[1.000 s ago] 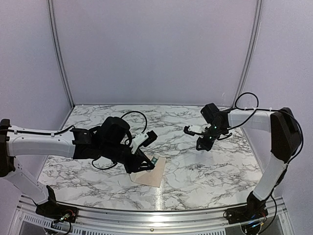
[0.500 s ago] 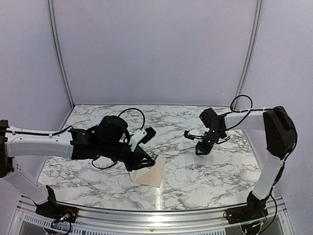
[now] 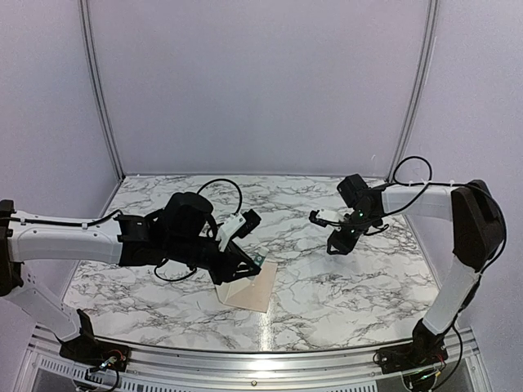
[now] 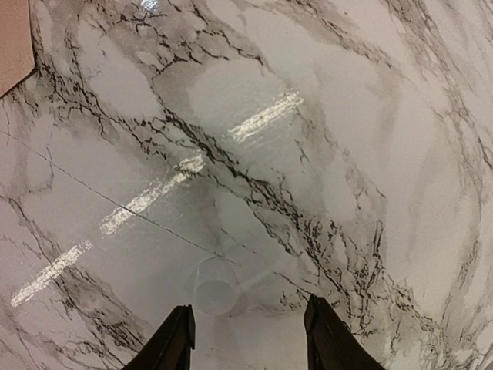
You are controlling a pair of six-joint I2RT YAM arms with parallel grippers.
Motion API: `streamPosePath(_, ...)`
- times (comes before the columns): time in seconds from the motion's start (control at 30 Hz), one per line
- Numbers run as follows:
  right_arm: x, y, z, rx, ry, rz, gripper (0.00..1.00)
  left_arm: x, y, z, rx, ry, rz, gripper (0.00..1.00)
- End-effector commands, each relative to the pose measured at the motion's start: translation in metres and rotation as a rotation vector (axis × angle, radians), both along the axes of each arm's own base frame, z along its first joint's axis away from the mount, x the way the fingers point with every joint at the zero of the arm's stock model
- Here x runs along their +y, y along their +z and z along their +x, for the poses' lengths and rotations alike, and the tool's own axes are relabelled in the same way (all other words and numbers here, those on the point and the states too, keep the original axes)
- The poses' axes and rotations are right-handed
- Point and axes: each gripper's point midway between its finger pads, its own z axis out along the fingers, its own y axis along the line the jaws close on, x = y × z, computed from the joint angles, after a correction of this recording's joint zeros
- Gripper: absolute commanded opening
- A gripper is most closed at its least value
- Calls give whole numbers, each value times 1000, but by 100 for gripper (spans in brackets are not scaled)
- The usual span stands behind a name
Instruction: Place the letter into the envelope and seal it
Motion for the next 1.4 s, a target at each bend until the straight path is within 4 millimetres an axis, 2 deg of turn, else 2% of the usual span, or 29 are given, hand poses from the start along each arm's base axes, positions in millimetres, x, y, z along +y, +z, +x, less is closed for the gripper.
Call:
streamPosePath(0.0, -4, -12, 0, 15, -14, -10, 46, -3, 29, 7, -55, 10, -67, 0)
streamPosePath(0.13, -2, -18, -1, 28, -15, -2, 46, -1, 31, 7, -59, 16, -69, 0)
streamPosePath(0.27, 1, -5, 1, 8, -11, 23, 46, 1, 32, 7, -65, 20, -69, 0)
streamPosePath(0.43, 7, 26, 1, -22, -5, 68, 47, -3, 42, 13, -82, 42, -90, 0)
streamPosePath(0.57, 18, 71, 1, -70, 3, 161, 47, -5, 70, 41, -140, 195, -187, 0)
streamPosePath(0.67, 36, 113, -5, -103, 45, 296, 48, -5, 93, 61, -172, 311, -290, 1)
streamPosePath(0.8, 68, 171, -27, -113, 156, 536, 51, -12, 116, 80, -196, 398, -402, 1)
streamPosePath(0.9, 88, 203, -41, -132, 236, 640, 53, -14, 132, 89, -198, 452, -507, 1)
streamPosePath(1.0, 111, 218, -57, -130, 311, 687, 55, -11, 146, 97, -188, 514, -613, 2)
streamPosePath(1.17, 149, 235, -78, -99, 397, 739, 55, -14, 160, 98, -186, 520, -706, 2)
streamPosePath(1.37, 173, 258, -81, -123, 415, 810, 56, -20, 162, 95, -169, 495, -742, 2)
